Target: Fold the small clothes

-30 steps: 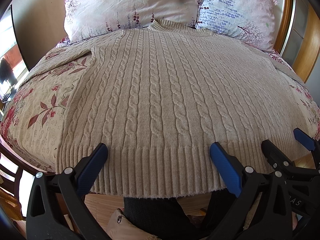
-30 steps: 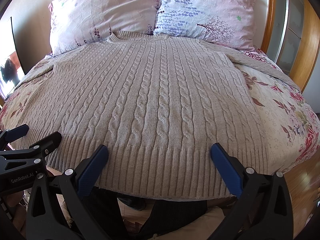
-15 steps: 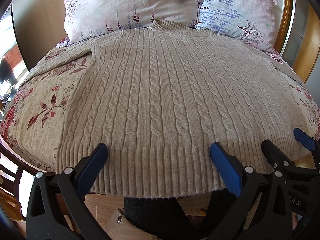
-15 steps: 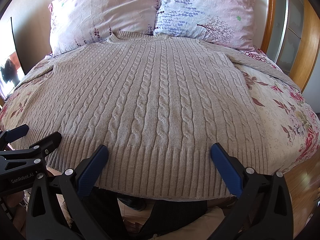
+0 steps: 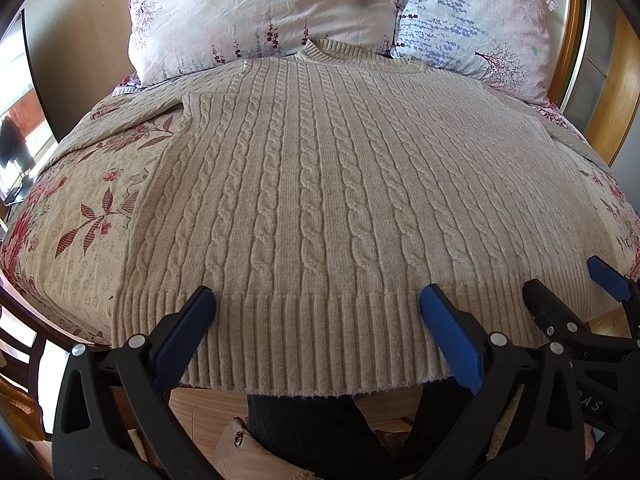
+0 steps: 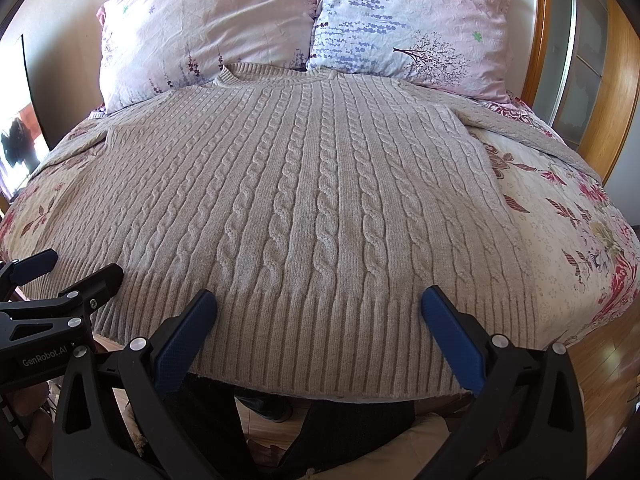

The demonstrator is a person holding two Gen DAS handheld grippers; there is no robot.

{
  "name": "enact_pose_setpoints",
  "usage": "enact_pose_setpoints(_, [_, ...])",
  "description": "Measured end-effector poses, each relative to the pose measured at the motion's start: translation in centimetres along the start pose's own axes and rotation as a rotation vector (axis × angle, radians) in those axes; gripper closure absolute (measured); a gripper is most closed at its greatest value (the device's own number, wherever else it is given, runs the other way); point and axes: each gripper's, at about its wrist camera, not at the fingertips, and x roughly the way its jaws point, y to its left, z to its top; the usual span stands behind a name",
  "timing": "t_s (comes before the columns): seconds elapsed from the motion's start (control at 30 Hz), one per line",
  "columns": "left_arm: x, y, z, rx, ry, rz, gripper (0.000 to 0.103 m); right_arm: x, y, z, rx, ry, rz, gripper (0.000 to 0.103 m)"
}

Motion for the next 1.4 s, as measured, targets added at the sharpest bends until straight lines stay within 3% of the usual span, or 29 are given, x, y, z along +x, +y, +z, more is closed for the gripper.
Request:
enact_pose_setpoints(0.6, [0.3, 0.1, 0.5, 0.016, 0.029, -0.004, 0.002, 0.3, 0.1, 0.0, -0.036, -0.014, 0.019, 0.001])
enact_pose_setpoints(0.93, [0.5, 0.4, 1.5, 0.052, 0.032, -0.046, 0.002, 0.5, -0.9, 0.1, -0.182, -0.067, 0.160, 0.001])
enact_pose_setpoints(1.03, [0.3, 0.9, 3.0, 0.050, -0.016, -0.062, 0.002, 0.8, -1.6, 1.3, -0.207, -0.020, 0.211, 0.001])
enact_pose_setpoints(1.17, [0.0, 1.8, 5.9, 0.027, -0.106, -0.086, 0.002, 0.4, -5.4, 4.6, -0.077, -0.048, 0.210, 0.001])
enact_pose_setpoints(1.37, [1.1, 1.2, 10.0, 0.047, -0.188, -0.137, 0.002, 1.9, -15.9, 10.3, 0.336, -0.070, 0.225, 0.001])
enact_pose_setpoints(1.4, [1.3, 1.0, 10.5, 0.048, -0.192, -0.139, 0.002, 2.5, -17.5, 10.9, 0.398, -0.063, 0.226, 0.007])
